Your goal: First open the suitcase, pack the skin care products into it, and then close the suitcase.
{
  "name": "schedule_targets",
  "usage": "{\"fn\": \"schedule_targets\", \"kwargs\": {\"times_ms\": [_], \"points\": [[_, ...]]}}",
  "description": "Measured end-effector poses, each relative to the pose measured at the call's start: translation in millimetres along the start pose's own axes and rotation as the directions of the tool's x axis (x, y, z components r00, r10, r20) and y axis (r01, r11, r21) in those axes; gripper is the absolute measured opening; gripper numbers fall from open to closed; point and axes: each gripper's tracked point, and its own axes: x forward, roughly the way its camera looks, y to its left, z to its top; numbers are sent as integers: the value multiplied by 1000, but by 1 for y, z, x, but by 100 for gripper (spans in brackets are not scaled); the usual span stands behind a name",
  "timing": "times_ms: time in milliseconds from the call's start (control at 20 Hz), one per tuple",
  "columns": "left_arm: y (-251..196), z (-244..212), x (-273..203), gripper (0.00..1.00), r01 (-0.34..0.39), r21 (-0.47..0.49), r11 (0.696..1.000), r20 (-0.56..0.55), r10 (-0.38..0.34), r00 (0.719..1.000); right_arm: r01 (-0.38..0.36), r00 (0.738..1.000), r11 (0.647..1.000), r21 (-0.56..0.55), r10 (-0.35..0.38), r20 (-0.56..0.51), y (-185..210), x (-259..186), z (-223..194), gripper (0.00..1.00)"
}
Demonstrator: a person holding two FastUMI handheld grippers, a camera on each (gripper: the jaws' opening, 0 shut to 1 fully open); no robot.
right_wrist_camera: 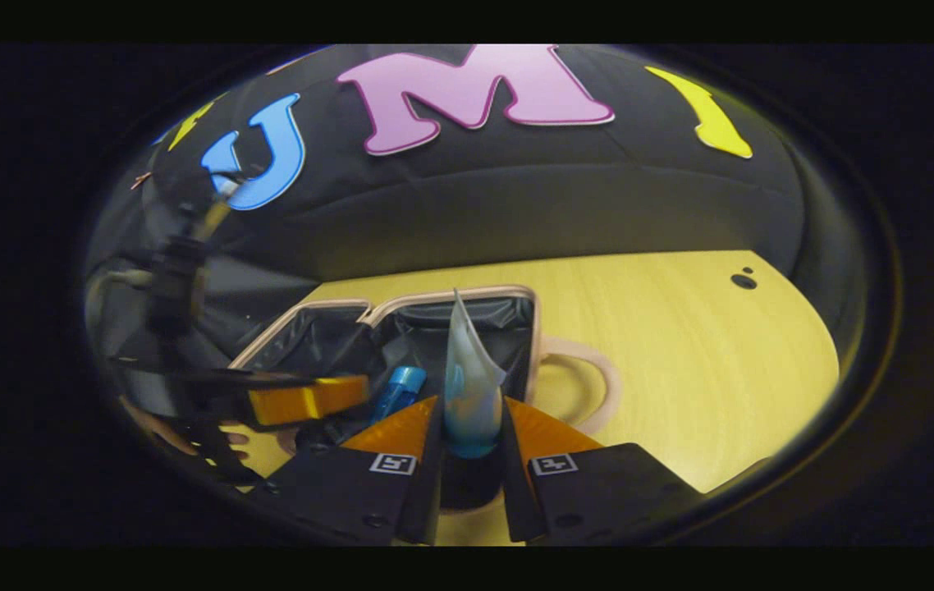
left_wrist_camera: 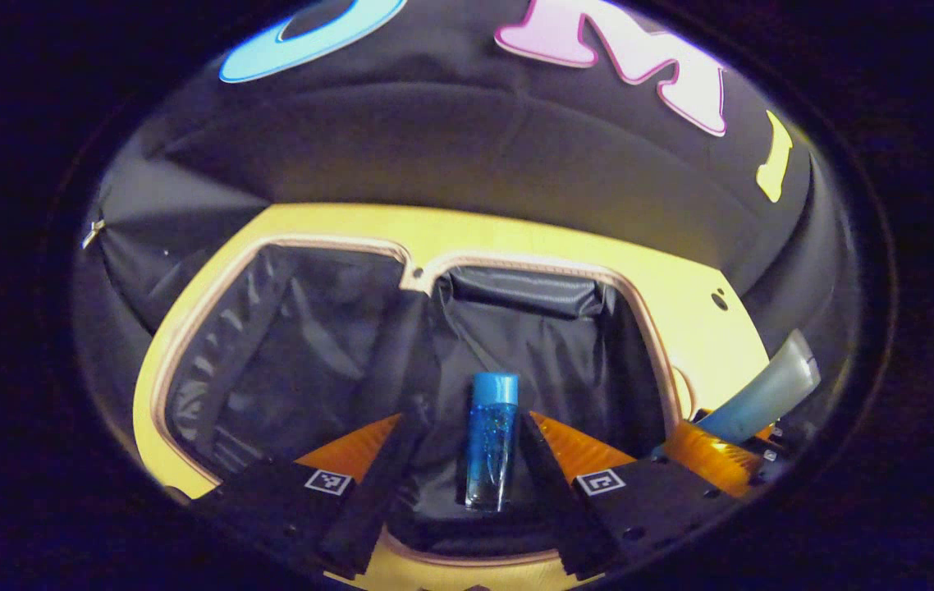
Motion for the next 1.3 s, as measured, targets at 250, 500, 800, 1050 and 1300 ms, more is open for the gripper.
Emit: {"fn": "schedule_targets", "kwargs": {"times_ms": [250,500,800,1050,1300], "points": [[70,-8,-56,87,-64,-21,998,76,65,995,2,985,1000,5,-1,-170,14,35,-40,28],[97,-31,-73,87,-18,-195,981,48,28,998,79,976,997,9,-75,-202,10,45,-49,37],[161,-31,-83,84,-101,-258,961,91,128,988,69,981,998,-15,-70,-178,23,40,-46,51],[220,-8,-87,84,-96,-292,952,174,152,973,37,995,993,-112,-48,-92,37,12,-36,90],[282,35,-61,92,-22,-438,899,267,153,951,37,999,991,-127,-36,10,34,-26,-27,98]]}}
